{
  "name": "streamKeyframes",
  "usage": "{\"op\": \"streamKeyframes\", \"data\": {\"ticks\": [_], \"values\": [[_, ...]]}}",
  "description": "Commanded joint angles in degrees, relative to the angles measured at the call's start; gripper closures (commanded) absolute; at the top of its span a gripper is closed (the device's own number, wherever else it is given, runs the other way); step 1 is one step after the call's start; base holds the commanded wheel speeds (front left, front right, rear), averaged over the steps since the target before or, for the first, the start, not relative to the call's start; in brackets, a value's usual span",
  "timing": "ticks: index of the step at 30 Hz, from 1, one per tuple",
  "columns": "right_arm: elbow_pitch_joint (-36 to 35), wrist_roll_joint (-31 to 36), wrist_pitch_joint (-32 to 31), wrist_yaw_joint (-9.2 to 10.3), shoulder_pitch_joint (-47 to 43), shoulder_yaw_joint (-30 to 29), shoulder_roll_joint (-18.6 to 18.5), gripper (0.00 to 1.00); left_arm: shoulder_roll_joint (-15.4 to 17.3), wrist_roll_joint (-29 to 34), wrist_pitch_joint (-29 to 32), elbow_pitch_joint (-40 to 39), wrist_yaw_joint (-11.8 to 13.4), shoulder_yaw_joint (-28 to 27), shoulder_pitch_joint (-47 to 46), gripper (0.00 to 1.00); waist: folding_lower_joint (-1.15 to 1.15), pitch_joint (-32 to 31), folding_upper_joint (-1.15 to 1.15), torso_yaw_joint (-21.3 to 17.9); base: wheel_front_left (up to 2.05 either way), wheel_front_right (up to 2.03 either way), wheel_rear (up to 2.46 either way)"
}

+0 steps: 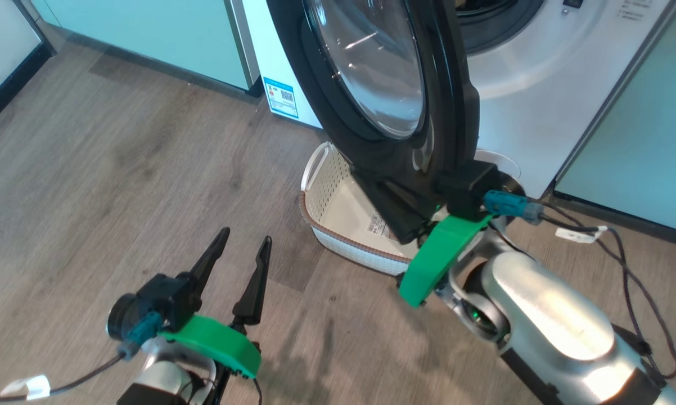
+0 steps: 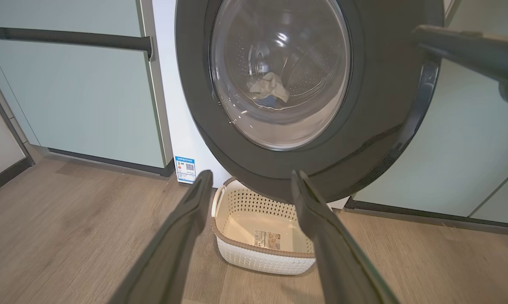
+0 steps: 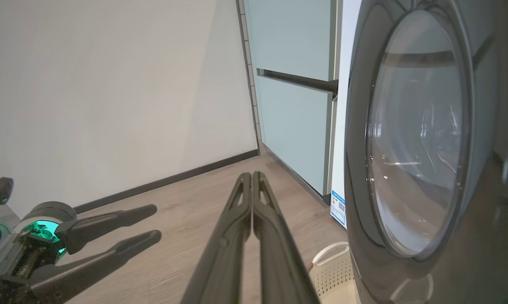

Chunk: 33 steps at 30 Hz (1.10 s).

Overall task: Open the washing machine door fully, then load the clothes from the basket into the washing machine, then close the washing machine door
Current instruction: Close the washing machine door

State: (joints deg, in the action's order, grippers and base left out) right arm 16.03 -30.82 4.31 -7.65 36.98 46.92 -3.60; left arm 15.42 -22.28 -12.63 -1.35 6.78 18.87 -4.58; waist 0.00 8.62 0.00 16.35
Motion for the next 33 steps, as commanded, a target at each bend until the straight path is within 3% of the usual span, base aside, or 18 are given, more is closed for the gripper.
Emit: {"op": "streamKeyframes", "data": {"ticks": [1,11,33], "values": [[-0.73,0.13,0.96,0.16,1.24,-0.96,0.72,1.0,0.41,-0.13,-0.61,-1.45,0.3,-1.89,-3.16,0.0,0.0,0.29,0.0,-0.06,0.0,0.0,0.0],[7.3,1.37,2.52,0.16,4.5,-5.76,0.72,1.0,-0.17,0.01,-1.3,-0.79,0.04,-1.6,-4.7,0.0,0.0,1.8,0.0,-0.34,0.0,0.0,0.0],[15.26,1.57,4.9,0.16,8.47,-10.5,0.72,1.0,-0.37,0.32,-1.95,-0.37,0.14,-1.58,-5.87,0.0,0.0,2.98,0.0,-1.4,0.0,0.0,0.0]]}}
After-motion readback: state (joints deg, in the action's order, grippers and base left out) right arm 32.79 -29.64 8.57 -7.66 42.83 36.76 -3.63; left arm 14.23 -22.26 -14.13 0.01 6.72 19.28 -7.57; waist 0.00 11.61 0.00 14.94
